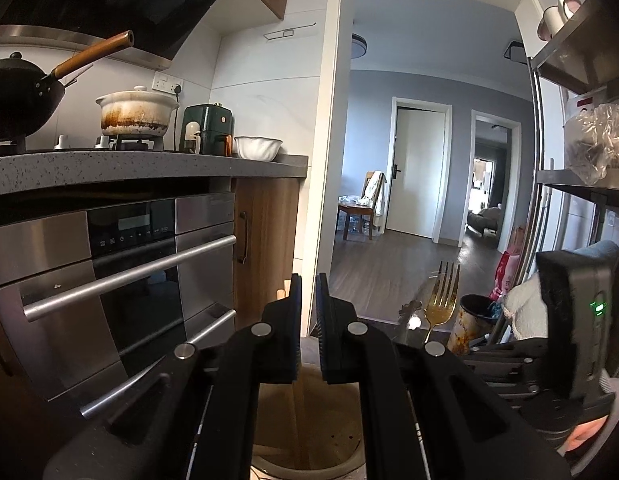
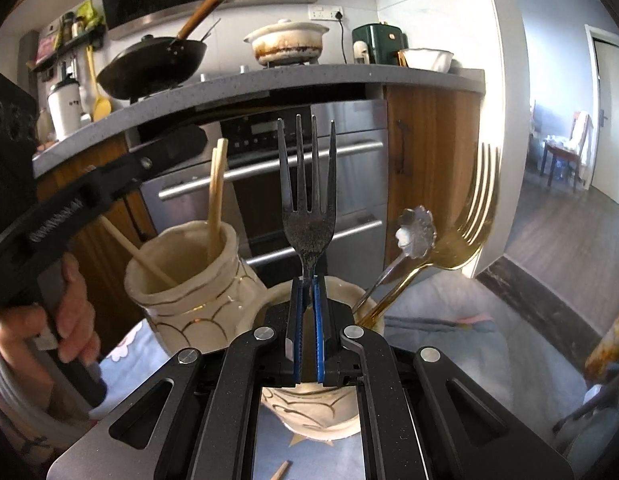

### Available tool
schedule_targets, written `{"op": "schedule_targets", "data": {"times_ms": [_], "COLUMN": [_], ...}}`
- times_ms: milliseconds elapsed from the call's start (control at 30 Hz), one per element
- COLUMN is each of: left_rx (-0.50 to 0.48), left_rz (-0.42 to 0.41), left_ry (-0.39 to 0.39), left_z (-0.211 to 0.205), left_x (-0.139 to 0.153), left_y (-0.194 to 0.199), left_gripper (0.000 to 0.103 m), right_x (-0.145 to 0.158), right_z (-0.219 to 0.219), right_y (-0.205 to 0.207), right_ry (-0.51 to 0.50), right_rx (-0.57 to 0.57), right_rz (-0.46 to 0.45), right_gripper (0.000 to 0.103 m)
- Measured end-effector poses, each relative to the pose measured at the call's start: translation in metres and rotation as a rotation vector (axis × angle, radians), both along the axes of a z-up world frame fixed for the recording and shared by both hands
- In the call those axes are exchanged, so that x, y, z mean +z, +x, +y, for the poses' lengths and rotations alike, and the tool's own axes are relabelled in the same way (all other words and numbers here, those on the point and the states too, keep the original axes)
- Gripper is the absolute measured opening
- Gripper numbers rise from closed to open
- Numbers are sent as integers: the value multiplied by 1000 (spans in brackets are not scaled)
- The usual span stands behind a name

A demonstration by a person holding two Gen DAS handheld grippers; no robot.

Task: Organize utensils
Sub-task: 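Drop the chopstick into the tall cup with left while right drops fork into small cup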

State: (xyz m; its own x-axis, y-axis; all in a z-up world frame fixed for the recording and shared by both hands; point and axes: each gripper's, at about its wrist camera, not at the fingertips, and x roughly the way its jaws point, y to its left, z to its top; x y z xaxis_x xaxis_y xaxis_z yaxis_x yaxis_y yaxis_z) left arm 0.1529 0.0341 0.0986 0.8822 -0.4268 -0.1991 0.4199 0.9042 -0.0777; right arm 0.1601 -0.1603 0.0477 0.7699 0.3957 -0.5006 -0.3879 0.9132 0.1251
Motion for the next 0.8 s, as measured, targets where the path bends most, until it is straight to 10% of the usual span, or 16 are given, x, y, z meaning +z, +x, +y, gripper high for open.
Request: {"op": "schedule_targets", "data": {"times_ms": [667,800], "left_rx": [12,20], "left_rz": [7,16], "left_ry": [14,23], "left_z": [4,4], "left_x": [-1,1], "left_y": [-4,-6], "left_gripper": [7,9], "right_x": [-14,-5], "right_z": [4,-4], "right_y": [15,4], "right_ry": [-5,14], "right_rx": [-28,-22], "right_rz": [40,2], "right_gripper": [6,28]}}
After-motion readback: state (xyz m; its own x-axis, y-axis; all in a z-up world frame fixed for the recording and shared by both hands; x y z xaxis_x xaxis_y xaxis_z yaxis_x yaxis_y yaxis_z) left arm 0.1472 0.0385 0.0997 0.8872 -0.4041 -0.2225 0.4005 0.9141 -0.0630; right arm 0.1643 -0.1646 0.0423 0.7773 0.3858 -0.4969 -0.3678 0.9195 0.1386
